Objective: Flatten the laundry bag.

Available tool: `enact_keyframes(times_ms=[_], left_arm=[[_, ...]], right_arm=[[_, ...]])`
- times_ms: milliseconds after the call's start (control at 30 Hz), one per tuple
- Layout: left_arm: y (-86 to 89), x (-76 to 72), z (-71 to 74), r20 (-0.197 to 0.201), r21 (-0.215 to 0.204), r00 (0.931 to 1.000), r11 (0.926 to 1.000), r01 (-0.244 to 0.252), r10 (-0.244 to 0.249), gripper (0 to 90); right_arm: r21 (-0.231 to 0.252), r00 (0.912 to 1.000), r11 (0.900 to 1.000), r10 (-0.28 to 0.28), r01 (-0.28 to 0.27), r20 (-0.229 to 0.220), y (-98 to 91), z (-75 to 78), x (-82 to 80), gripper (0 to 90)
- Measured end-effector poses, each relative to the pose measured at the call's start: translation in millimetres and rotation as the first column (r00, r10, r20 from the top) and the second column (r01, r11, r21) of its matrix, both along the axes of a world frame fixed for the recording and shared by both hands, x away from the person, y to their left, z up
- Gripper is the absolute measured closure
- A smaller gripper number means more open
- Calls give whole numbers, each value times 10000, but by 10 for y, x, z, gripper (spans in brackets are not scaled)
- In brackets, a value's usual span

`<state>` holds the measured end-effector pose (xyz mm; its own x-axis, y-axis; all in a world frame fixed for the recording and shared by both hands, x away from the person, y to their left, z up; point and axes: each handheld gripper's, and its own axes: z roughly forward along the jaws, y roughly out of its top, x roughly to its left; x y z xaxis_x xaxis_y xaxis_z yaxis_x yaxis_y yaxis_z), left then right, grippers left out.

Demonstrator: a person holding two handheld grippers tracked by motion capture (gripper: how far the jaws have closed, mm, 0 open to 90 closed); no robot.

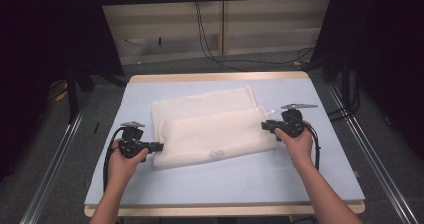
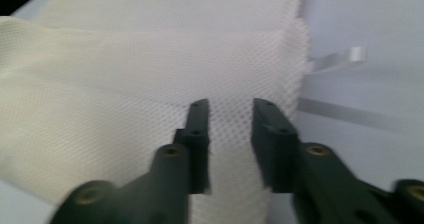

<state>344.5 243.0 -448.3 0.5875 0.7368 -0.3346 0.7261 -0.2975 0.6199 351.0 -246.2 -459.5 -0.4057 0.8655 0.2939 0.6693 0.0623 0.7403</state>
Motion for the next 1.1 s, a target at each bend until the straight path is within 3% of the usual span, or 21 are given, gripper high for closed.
enact_keyframes(times_ms=[33,100,267,367,467,500,567,733,833,933,967,1033,1100], left_arm=[[0,-4,4,12,-29,10000,10000,-12,12,841],[3,-10,7,88,-57,9999,10000,-68,68,840],[25,-33,30,125,-114,9999,9999,-93,95,840],[29,-51,50,206,-235,9997,9997,-117,122,841],[36,-38,48,171,-102,9998,9999,-77,79,840],[22,-37,41,81,-204,9998,9997,-167,168,840],[17,-27,34,117,-127,9998,9998,-148,149,840],[22,-14,28,104,-155,9999,9998,-125,127,840],[21,-3,15,27,-219,9998,9996,-186,186,840],[22,1,15,3,-255,9998,9995,-176,176,840],[24,0,17,16,-276,9998,9995,-184,184,840],[33,-1,22,34,-233,9999,9997,-108,109,840],[38,-13,32,93,-281,9998,9995,-171,174,840]], right_arm=[[42,9998,9998,191,-191,-85,4,-2,-14,835],[-103,9984,9985,531,-529,212,10,13,-68,900],[-439,9938,9952,906,-879,646,-50,77,-227,900],[-563,9926,9932,1056,-1022,600,-128,73,-321,900],[-514,9942,9943,963,-939,473,-184,32,-380,900],[-439,9951,9953,879,-859,451,-188,23,-384,883],[-524,9965,9973,544,-511,628,-177,16,-369,728],[-705,9977,9971,-242,286,638,-124,12,-241,551],[-842,9974,9948,-531,571,489,-88,-12,-101,509],[-730,9986,9960,-515,523,119,-34,-52,22,500],[-800,9987,9955,-514,511,-22,-12,-77,67,505],[-551,9988,9975,-462,453,-167,-3,-98,103,640],[-506,9990,9978,-434,436,60,-35,-85,94,804]])
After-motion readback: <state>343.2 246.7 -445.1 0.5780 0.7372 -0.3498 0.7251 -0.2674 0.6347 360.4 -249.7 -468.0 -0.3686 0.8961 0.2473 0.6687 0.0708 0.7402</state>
